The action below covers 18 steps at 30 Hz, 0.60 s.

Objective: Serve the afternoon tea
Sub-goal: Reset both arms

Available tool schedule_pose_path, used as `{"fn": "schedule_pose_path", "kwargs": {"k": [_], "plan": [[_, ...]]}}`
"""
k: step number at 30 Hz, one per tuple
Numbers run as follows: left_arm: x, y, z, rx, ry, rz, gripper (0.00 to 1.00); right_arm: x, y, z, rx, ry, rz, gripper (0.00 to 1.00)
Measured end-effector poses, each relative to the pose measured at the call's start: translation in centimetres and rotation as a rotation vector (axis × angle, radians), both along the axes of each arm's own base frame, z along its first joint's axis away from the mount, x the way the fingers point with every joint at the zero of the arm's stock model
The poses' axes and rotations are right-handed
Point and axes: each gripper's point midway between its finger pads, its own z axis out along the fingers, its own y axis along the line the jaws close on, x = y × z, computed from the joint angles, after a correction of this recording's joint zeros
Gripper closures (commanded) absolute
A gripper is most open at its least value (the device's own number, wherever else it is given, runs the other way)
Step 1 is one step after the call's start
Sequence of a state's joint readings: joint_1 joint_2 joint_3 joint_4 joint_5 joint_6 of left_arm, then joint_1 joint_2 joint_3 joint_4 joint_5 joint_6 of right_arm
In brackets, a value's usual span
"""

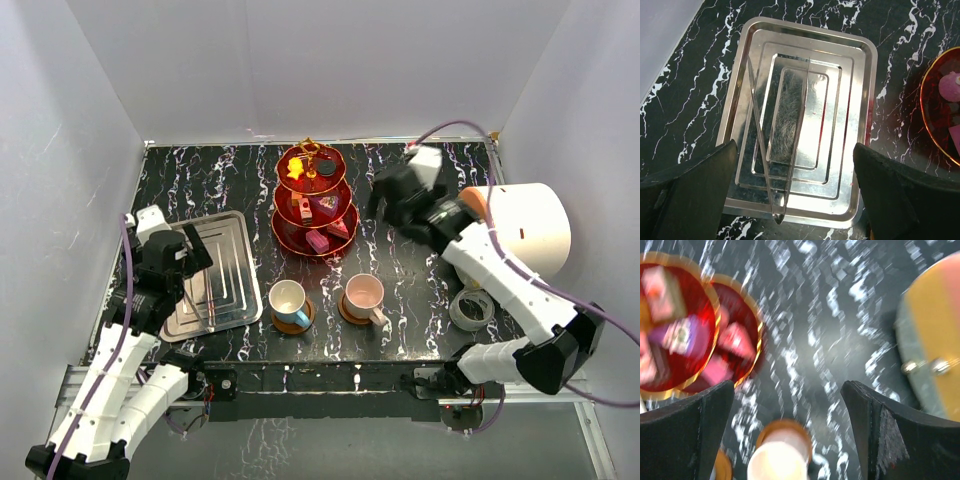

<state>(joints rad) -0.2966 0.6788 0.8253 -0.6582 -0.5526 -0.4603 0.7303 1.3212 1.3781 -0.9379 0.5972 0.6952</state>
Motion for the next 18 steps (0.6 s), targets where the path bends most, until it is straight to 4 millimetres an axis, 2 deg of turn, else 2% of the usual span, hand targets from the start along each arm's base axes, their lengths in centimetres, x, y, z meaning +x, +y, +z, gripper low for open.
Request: {"fn": "schedule_pose_path", "kwargs": {"k": [2, 4, 9, 13, 18], "plan": [[0.3, -0.1, 0.1, 0.008, 0.023, -0.006, 0.01, 2.7, -3.8, 1.3, 0.001, -0.051, -0.077, 0.02], [0.9, -0.2, 1.1, 0.019, 0.047, -0.003, 0.01, 4.3, -6.5, 2.4, -0.009, -0.091, -0.120, 0.02], [3.7, -0.3, 6.3, 0.045, 0.026, 0.036, 0.01, 6.5, -10.5, 5.3, -0.024, -0.196, -0.158, 0.02], [5.0, 0.1, 10.8, 0.058, -0.033, 0.070, 0.01, 6.4, -12.1, 9.2, -0.036, -0.320, -0.159, 0.02], [4.9, 0.6, 13.5, 0.070, -0.082, 0.088, 0.01, 3.4, -12.5, 16.5, 0.011, -0.565, -0.097, 0.02]]}}
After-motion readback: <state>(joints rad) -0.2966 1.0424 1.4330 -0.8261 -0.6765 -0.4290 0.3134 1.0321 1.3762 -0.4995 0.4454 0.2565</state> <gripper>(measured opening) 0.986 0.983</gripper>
